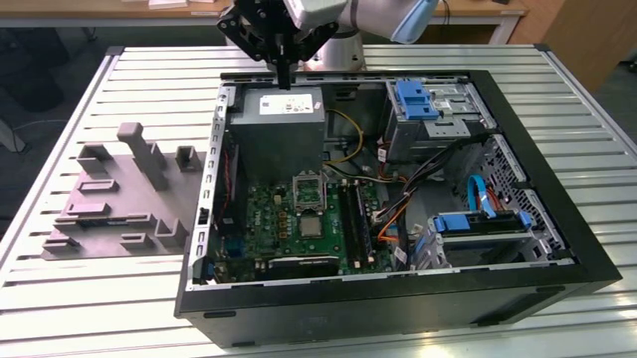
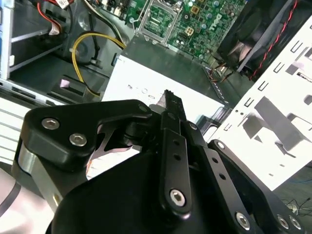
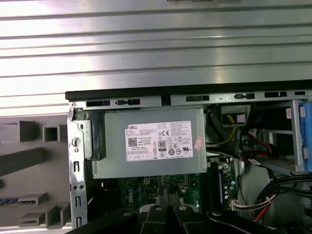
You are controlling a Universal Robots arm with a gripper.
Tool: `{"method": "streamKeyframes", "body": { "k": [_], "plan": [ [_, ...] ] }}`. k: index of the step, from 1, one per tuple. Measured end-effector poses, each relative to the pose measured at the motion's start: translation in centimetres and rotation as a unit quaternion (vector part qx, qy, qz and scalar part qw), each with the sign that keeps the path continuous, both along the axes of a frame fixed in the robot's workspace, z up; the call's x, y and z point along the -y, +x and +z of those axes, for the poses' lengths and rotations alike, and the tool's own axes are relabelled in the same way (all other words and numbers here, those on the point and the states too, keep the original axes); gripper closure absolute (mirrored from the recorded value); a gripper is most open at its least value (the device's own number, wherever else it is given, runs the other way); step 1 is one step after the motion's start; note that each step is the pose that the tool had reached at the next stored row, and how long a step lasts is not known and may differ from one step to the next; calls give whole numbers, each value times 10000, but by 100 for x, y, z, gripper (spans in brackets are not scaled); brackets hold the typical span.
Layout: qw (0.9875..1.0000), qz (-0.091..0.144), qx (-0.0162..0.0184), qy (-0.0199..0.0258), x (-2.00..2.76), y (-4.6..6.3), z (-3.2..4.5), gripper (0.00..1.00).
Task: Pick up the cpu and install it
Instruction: 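Close the cpu cover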
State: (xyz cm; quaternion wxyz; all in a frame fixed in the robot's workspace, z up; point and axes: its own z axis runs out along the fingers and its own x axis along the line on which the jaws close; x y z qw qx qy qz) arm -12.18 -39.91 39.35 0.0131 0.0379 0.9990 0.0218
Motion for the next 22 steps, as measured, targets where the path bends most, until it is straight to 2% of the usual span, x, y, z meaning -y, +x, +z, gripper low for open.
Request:
{"method": "streamKeyframes", "body": {
  "k": [18, 20, 22],
  "plan": [
    [10000, 1, -1, -1, 0, -13, -3, 89],
    [10000, 0, -2, -1, 42, -14, -16, 89],
    [10000, 0, -1, -1, 130, -13, -38, 89]
  ]
}}
